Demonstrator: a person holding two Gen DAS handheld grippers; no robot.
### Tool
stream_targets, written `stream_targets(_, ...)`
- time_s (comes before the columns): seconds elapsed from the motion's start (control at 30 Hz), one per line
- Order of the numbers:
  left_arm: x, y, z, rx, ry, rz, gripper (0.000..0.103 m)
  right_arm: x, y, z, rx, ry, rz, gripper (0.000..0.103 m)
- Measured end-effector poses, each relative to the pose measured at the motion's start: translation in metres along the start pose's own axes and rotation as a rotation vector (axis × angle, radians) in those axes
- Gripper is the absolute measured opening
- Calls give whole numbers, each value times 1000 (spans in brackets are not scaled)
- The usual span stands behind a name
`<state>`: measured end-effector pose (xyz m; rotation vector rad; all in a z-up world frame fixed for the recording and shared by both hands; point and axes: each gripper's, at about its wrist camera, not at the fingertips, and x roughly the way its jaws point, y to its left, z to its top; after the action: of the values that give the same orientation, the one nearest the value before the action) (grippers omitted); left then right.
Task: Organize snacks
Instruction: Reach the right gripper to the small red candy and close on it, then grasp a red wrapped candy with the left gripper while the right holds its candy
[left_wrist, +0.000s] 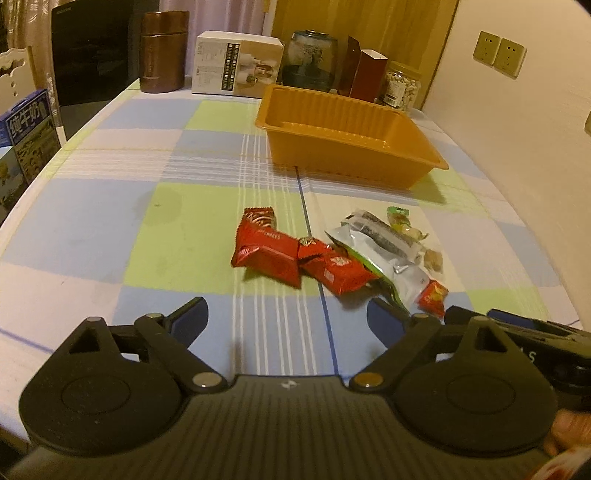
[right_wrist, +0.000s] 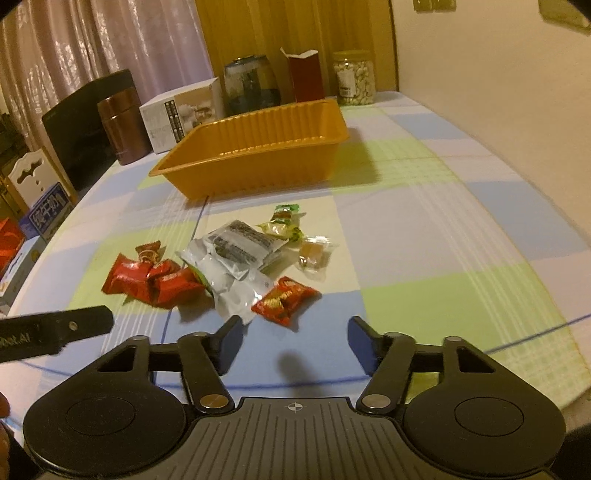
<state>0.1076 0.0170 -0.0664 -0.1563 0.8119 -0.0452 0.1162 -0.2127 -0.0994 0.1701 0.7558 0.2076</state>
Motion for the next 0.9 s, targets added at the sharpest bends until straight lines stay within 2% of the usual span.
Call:
stream_targets(0.17, 16, 2, 6, -22, -5, -17, 91, 22, 0, 10, 34, 5, 7, 48)
stream_targets(0.37, 26, 3, 7, -45, -7, -45, 91, 43, 1, 14, 58, 28, 18, 47)
stream_targets(0.43, 28, 1, 7, -41, -4, -53, 90, 44, 3, 14, 32, 28, 2, 42)
stream_targets(0.47, 29, 0, 6, -37, -5, -58, 90, 44, 3, 14, 22, 28, -5, 33)
stream_targets(0.63, 31, -11, 7, -15, -20, -80, 87, 42, 0, 12, -14, 14, -39, 28)
stream_targets(0.73, 34, -20, 8, 1, -27, -94, 83, 37, -4, 11, -18, -3, -56, 24)
stream_targets(0.9, 46, -29, 15, 5, -17, -106, 70, 32, -17, 9, 12, -12, -78, 22)
